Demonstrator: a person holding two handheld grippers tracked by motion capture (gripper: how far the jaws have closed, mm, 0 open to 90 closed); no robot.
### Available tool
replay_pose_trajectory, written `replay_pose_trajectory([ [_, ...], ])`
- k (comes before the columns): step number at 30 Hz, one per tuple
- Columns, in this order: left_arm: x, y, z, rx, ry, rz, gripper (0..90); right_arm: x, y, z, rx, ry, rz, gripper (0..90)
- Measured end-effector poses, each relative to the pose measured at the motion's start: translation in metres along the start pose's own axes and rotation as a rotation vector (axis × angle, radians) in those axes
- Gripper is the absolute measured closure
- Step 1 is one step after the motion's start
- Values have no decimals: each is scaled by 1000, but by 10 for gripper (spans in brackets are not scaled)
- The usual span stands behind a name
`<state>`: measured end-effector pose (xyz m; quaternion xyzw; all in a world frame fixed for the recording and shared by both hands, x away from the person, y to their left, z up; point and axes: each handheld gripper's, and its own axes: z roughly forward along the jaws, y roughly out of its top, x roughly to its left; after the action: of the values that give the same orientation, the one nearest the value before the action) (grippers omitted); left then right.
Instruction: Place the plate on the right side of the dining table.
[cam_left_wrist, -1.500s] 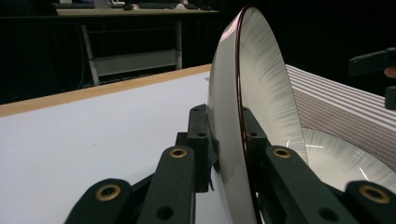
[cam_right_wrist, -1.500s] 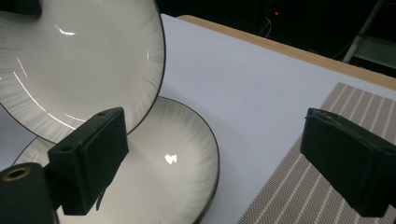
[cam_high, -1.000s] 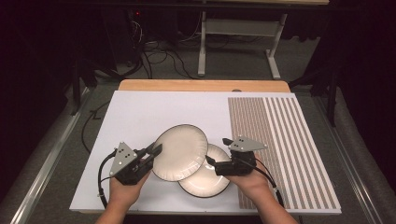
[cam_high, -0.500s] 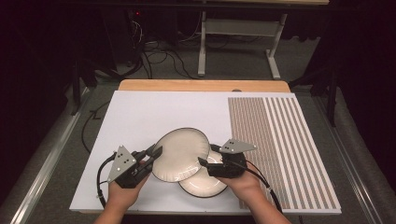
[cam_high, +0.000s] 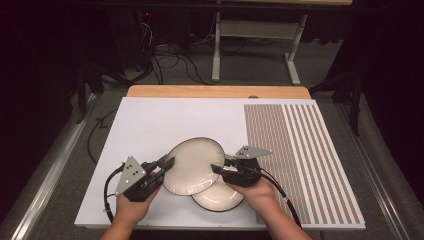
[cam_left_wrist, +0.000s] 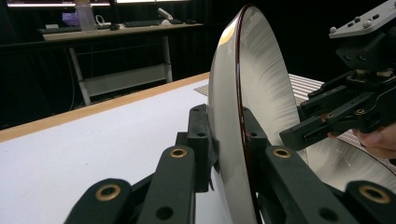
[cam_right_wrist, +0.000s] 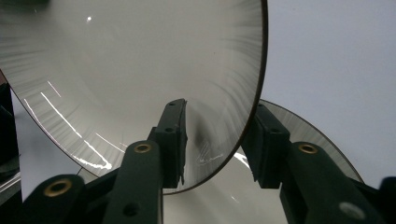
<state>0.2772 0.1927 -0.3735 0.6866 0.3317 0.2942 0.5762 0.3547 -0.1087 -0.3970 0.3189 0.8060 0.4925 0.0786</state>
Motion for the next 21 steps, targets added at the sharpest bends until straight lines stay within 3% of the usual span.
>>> replay_pose_trajectory([
  [4,0,1,1,13,1,-18,796,-1,-1,0,6,-9,-2,723],
  [10,0,2,1,25,1,-44,797,-4,-2,-1,9,12,25,755],
  [17,-3,6,-2,26,3,-59,802,-6,0,-11,-26,44,78,834],
  [21,-6,9,-3,13,3,-60,802,-5,3,-18,-47,38,63,840],
])
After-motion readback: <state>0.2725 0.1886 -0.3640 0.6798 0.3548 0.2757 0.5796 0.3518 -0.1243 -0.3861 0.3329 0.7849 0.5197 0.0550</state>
